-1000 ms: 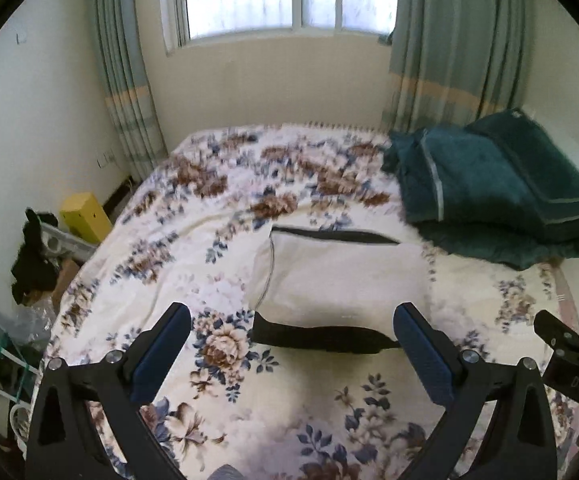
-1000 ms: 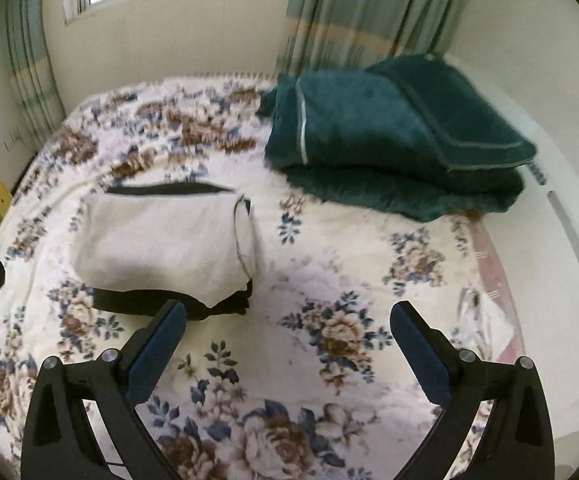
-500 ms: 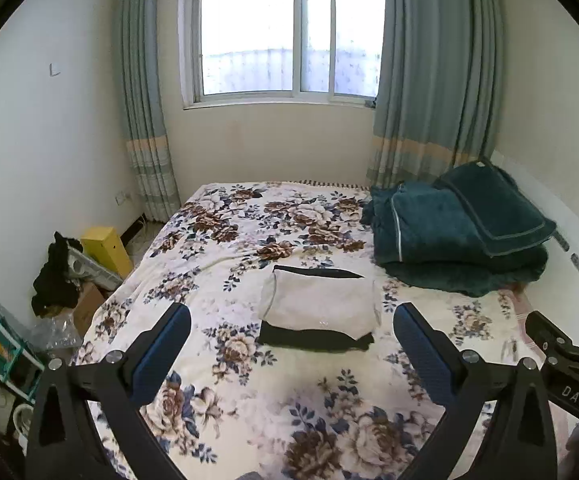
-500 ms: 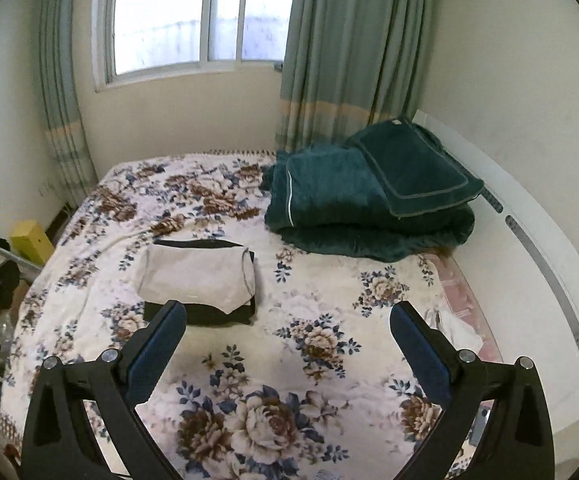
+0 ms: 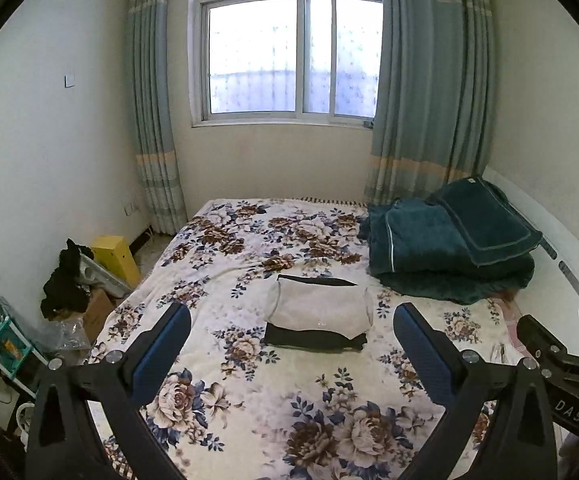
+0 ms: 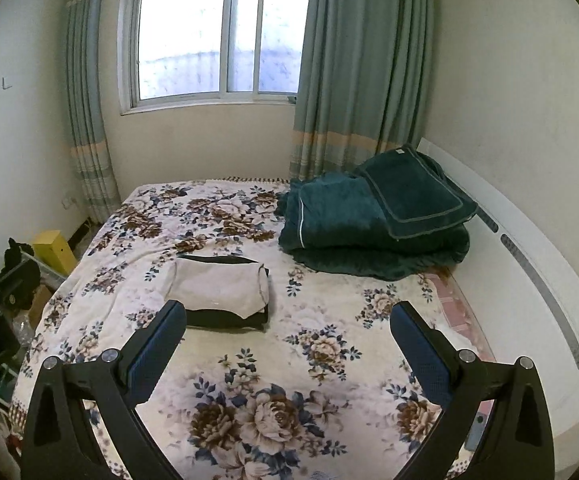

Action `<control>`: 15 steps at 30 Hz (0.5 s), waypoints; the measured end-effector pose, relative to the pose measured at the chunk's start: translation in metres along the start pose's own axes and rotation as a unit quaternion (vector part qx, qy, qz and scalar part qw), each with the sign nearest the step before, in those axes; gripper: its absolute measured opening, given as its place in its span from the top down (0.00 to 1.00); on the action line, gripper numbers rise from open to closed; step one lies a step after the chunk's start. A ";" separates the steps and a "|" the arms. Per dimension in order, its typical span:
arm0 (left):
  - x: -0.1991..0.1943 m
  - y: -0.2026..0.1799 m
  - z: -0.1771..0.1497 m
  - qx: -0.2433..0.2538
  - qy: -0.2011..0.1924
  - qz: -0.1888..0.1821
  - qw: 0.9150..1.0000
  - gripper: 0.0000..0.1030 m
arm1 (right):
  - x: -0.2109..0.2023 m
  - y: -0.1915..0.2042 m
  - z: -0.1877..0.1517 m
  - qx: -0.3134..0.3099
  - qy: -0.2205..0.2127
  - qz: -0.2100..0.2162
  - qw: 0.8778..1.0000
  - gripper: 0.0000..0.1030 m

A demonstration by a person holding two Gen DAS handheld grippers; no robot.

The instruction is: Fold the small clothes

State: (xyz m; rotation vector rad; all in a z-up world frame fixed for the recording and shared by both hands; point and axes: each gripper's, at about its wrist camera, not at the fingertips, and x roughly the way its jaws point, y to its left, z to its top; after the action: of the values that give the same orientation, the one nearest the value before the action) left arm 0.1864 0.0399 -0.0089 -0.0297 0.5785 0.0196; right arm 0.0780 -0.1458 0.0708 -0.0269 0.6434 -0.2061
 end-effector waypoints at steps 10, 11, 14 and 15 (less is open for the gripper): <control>-0.013 0.002 -0.008 -0.004 0.009 0.000 1.000 0.00 | -0.010 -0.002 0.004 -0.002 -0.003 0.019 1.000 0.00; -0.014 0.003 -0.008 -0.005 0.008 0.002 1.000 0.00 | -0.011 -0.002 0.004 -0.002 -0.002 0.020 1.000 0.00; -0.018 0.002 -0.008 -0.001 0.003 0.007 1.000 0.00 | -0.011 -0.001 0.005 -0.003 -0.004 0.020 1.000 0.00; -0.019 0.003 -0.007 0.000 0.001 0.010 1.000 0.00 | -0.011 -0.001 0.006 -0.005 -0.004 0.020 1.000 0.00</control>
State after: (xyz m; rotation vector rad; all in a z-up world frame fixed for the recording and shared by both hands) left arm 0.1666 0.0420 -0.0048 -0.0242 0.5800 0.0398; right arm 0.0725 -0.1445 0.0821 -0.0237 0.6355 -0.1643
